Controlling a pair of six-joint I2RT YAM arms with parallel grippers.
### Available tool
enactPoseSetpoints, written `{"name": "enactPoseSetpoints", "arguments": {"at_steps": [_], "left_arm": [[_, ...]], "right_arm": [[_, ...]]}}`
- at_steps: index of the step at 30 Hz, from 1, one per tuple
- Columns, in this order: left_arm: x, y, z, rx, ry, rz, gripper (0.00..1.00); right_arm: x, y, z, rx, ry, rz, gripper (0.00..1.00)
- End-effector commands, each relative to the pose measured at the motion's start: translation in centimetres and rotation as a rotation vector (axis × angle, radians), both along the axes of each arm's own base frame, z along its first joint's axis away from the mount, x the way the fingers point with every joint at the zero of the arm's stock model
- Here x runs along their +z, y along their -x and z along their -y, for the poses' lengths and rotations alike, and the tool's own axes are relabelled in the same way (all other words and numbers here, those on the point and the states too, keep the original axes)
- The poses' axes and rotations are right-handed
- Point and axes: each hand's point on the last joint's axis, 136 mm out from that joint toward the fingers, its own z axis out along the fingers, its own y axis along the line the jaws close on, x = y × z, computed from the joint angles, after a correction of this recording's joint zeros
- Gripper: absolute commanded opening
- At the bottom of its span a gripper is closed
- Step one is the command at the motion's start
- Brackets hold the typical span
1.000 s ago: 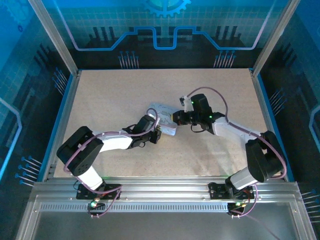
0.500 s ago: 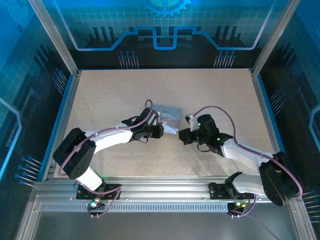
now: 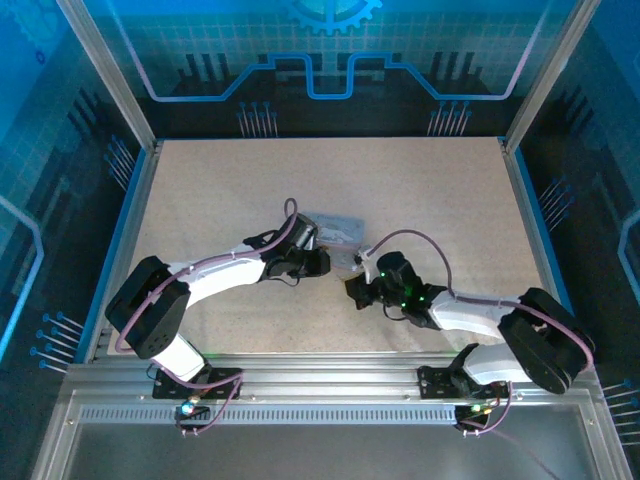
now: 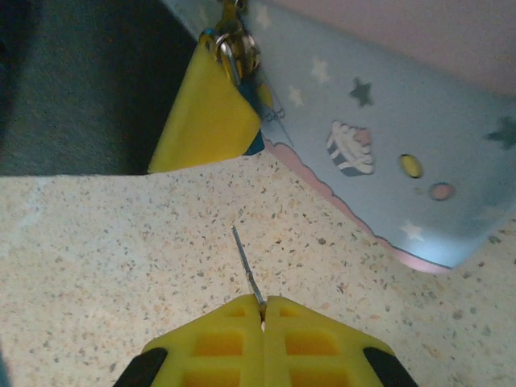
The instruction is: Unlock a padlock with a key
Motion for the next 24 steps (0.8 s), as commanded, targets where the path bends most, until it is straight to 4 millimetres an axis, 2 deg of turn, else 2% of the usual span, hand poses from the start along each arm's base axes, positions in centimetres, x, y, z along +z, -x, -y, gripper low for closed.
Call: {"name": "enactPoseSetpoints", "arguments": {"at_steps": [1,5,9,16,24], "left_arm": [[3.2,-0.5,1.8,0.005,0.11,0.011,0.2],[3.5,-0.5,2.1,0.016,0.134,0.001,0.2],[3.5,-0.6,2.3,0.029,0.154,-0.009,0.2],[3.3,-0.5,2.2,0.059,0.177,-0.019,0.2],[3.1,-0.5,2.0,0.074,0.177,-0.016,0.19]], "right_arm": [[1.2,-1.1,-0.8,0.018,-0.016,0.13,0.0],[1.1,-1.7,-0.6,0.02,0.011,0.185,0.0],[-0.5,-1.7,-0.1,0.017,0.02,0.179,0.0],[-2.0,-1.8,-0.4,0.006,-0.028,0.18,0.0],[-1.7,-1.8,-0.2,-0.002,-0.06,0.185,0.0]]}}
